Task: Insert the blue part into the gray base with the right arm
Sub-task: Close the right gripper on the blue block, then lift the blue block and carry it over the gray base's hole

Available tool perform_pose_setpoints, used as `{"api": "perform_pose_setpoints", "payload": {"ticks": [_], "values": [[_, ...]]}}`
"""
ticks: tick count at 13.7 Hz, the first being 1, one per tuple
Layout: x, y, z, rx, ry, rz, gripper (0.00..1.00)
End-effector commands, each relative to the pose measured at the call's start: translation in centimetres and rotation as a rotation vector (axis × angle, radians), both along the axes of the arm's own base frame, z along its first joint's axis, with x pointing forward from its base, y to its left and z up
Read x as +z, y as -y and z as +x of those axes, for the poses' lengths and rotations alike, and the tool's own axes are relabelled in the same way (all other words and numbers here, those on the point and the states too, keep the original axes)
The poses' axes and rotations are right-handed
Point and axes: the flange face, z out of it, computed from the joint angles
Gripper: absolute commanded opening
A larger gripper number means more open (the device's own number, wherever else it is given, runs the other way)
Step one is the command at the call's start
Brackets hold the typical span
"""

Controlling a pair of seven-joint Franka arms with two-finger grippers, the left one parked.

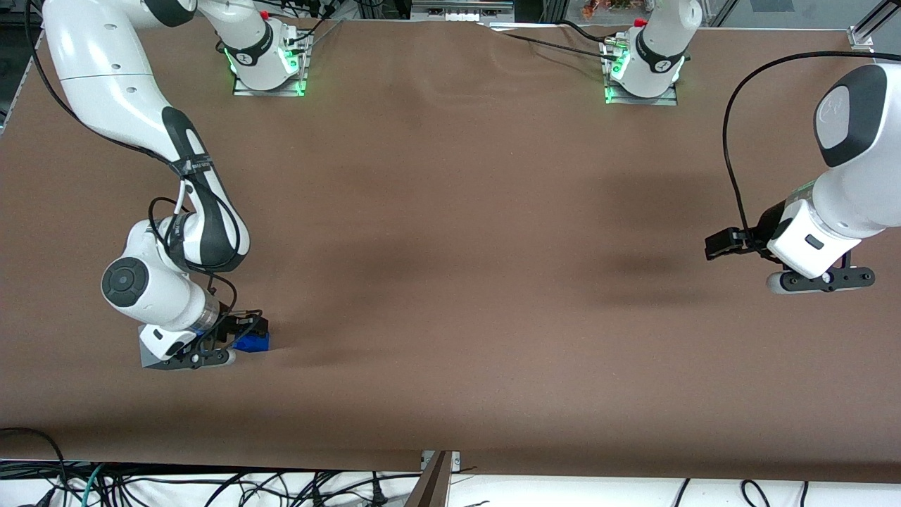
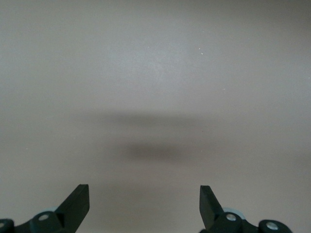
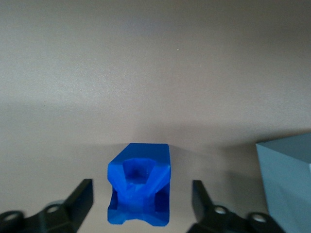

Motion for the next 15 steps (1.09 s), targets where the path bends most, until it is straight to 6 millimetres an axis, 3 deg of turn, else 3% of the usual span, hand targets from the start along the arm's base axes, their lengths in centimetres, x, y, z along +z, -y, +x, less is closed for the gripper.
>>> {"api": "perform_pose_setpoints", "payload": {"ticks": [1, 4, 6, 8, 12, 15], "values": [[0.6, -0.2, 0.4, 0.006, 0.018, 0.004, 0.33], [2.0, 0.1, 0.7, 0.015, 0.031, 0.001, 0.29], [5.4, 0.5, 0.6, 0.051, 0.033, -0.009, 0.29], [10.0, 1.7, 0.7, 0.102, 0.013, -0.024, 0.29], [15.0, 8.9, 1.4, 0.244, -0.026, -0.039, 0.29], [14.2, 13.2, 1.4, 0.291, -0.021, -0.045, 0.29]]}}
